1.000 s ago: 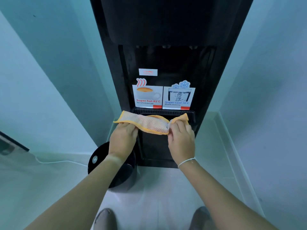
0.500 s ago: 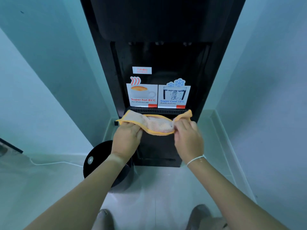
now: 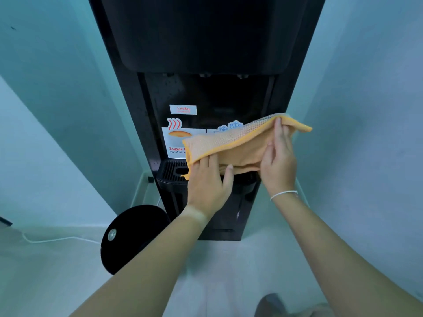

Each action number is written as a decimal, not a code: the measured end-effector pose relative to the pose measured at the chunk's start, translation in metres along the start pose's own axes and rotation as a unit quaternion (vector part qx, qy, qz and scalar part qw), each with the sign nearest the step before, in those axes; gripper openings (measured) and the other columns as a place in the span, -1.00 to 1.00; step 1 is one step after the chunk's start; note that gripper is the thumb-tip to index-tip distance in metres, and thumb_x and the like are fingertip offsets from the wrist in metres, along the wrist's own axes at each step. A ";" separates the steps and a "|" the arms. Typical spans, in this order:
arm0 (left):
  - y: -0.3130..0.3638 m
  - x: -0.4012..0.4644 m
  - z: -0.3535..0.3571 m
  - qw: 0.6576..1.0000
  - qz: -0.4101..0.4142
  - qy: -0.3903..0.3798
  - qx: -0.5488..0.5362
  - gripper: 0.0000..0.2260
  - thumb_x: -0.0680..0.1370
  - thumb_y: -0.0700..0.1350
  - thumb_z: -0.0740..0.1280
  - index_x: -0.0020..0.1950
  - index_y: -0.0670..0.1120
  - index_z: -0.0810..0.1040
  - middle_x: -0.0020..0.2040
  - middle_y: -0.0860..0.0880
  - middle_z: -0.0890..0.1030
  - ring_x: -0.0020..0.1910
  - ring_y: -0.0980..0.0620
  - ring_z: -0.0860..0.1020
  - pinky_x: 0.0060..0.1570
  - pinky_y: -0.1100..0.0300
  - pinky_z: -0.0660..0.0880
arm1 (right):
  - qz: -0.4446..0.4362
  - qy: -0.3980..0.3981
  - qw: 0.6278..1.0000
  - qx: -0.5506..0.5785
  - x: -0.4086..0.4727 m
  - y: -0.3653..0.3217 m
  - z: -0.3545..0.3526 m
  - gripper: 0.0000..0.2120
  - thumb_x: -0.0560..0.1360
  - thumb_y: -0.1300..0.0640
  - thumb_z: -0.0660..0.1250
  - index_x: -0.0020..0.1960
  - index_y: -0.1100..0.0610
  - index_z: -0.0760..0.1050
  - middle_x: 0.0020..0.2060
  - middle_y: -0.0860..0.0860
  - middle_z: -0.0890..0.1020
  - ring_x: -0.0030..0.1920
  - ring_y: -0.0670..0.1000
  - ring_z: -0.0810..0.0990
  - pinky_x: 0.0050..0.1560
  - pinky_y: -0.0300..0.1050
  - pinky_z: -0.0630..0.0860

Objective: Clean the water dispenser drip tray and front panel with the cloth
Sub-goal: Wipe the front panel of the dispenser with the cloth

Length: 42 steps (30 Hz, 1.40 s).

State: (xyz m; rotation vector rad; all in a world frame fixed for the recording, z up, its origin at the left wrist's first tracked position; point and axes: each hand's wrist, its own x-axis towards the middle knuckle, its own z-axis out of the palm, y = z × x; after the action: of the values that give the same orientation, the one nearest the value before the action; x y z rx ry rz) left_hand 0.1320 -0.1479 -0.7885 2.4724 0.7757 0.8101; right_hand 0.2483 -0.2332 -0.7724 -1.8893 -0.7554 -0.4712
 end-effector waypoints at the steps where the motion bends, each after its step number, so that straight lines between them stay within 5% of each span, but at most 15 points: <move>1: 0.000 0.003 -0.001 1.000 -0.009 0.005 -0.012 -0.66 0.56 0.00 0.20 0.23 -0.19 0.42 0.23 -0.14 0.47 0.24 -0.15 0.36 0.27 0.03 0.31 | -0.006 -0.020 1.000 0.006 -0.002 -0.001 0.002 -0.52 0.55 0.29 0.05 0.47 0.18 0.17 0.47 0.09 0.21 0.35 -0.31 0.13 0.07 -0.72 0.10; 6: -0.008 0.000 0.005 0.997 -0.064 -0.043 -0.004 -0.66 0.59 0.02 0.16 0.24 -0.19 0.40 0.27 -0.14 0.44 0.29 -0.13 0.34 0.32 0.02 0.28 | 0.128 -0.204 0.970 -0.034 -0.057 0.026 0.011 -0.53 0.63 0.08 -0.02 0.51 0.06 0.02 0.53 -0.05 0.03 0.43 -0.01 0.25 0.18 -0.18 0.33; 10: -0.007 0.001 0.008 0.998 -0.055 -0.037 0.002 -0.57 0.58 0.07 0.10 0.32 -0.18 0.37 0.34 -0.14 0.40 0.36 -0.14 0.29 0.39 -0.01 0.22 | 0.201 -0.206 0.957 0.039 -0.049 0.015 0.012 -0.48 0.63 -0.01 -0.07 0.52 0.05 -0.14 0.53 -0.07 -0.11 0.51 -0.07 -0.04 0.38 -0.17 0.12; 14: 0.003 0.009 0.003 0.995 -0.066 -0.002 -0.072 -0.54 0.58 0.05 0.12 0.40 -0.17 0.27 0.43 -0.12 0.29 0.45 -0.12 0.13 0.40 -0.10 0.20 | 0.128 -0.146 0.980 0.045 -0.015 -0.009 0.009 -0.41 0.61 -0.02 -0.03 0.51 0.07 -0.27 0.52 -0.04 -0.23 0.49 -0.11 -0.24 0.28 -0.33 -0.03; 17: 0.004 0.017 -0.004 0.990 -0.069 0.037 -0.121 -0.51 0.55 0.09 0.07 0.35 -0.20 0.30 0.43 -0.13 0.27 0.46 -0.11 0.11 0.40 -0.10 0.21 | 0.046 -0.122 0.991 -0.029 0.001 -0.025 0.009 -0.38 0.61 -0.04 0.00 0.51 0.12 -0.24 0.53 0.05 -0.15 0.51 0.00 -0.17 0.46 -0.15 -0.10; 20: -0.007 0.029 -0.020 0.966 -0.126 0.106 -0.199 -0.53 0.59 0.03 0.10 0.41 -0.21 0.23 0.48 -0.15 0.18 0.49 -0.07 0.05 0.45 -0.02 0.12 | -0.056 -0.170 0.980 -0.088 0.009 -0.047 0.022 -0.38 0.58 -0.09 -0.03 0.52 0.11 -0.17 0.53 0.08 -0.05 0.52 0.12 -0.10 0.48 -0.06 -0.17; 25: -0.063 0.062 -0.061 0.958 -0.109 0.212 -0.158 -0.48 0.54 0.10 -0.01 0.27 -0.27 0.39 0.34 -0.22 0.37 0.39 -0.20 0.22 0.43 -0.11 0.08 | -0.169 -0.216 0.953 -0.131 0.016 -0.098 0.057 -0.41 0.60 -0.07 0.03 0.52 0.08 -0.11 0.53 0.04 0.04 0.52 0.07 -0.04 0.44 -0.16 -0.24; 29: -0.088 0.062 -0.070 0.949 -0.086 0.151 -0.263 -0.63 0.61 0.06 0.00 0.27 -0.11 0.38 0.27 -0.08 0.41 0.30 0.00 0.36 0.35 0.12 0.26 | -0.161 -0.224 0.953 -0.125 0.009 -0.108 0.073 -0.43 0.60 -0.06 0.02 0.52 0.06 -0.10 0.53 0.01 0.02 0.53 0.04 -0.06 0.44 -0.16 -0.27; 34: -0.106 0.020 -0.048 0.938 -0.183 0.050 -0.290 -0.77 0.66 -0.02 0.01 0.17 -0.03 0.41 0.16 0.02 0.49 0.19 0.09 0.44 -0.04 0.60 0.26 | -0.150 -0.293 0.932 -0.153 -0.030 -0.079 0.080 -0.40 0.54 -0.14 -0.15 0.52 0.05 -0.10 0.53 -0.04 0.01 0.52 -0.03 -0.09 0.45 -0.14 -0.24; 39: -0.090 0.039 -0.067 0.959 -0.060 0.111 -0.253 -0.57 0.59 0.09 0.02 0.32 -0.12 0.36 0.33 -0.06 0.39 0.38 0.01 0.29 0.39 0.04 0.23 | -0.132 -0.211 0.956 -0.154 -0.010 -0.085 0.072 -0.41 0.56 -0.10 -0.09 0.52 0.09 -0.08 0.52 0.02 0.07 0.52 0.03 -0.02 0.49 -0.04 -0.20; 42: -0.067 0.077 -0.097 0.961 -0.006 0.197 -0.195 -0.59 0.58 -0.02 0.06 0.33 -0.22 0.37 0.36 -0.12 0.35 0.38 0.03 0.22 0.42 0.21 0.09 | -0.119 -0.135 0.973 -0.147 0.019 -0.104 0.064 -0.44 0.59 -0.04 -0.02 0.51 0.14 -0.01 0.51 0.08 0.13 0.51 0.12 0.05 0.50 0.02 -0.11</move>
State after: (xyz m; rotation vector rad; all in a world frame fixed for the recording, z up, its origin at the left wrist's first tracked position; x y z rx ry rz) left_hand 0.0971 -0.0293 -0.7221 1.9809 0.6776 1.3342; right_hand 0.1900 -0.1383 -0.7186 -2.1780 -1.1522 -0.5021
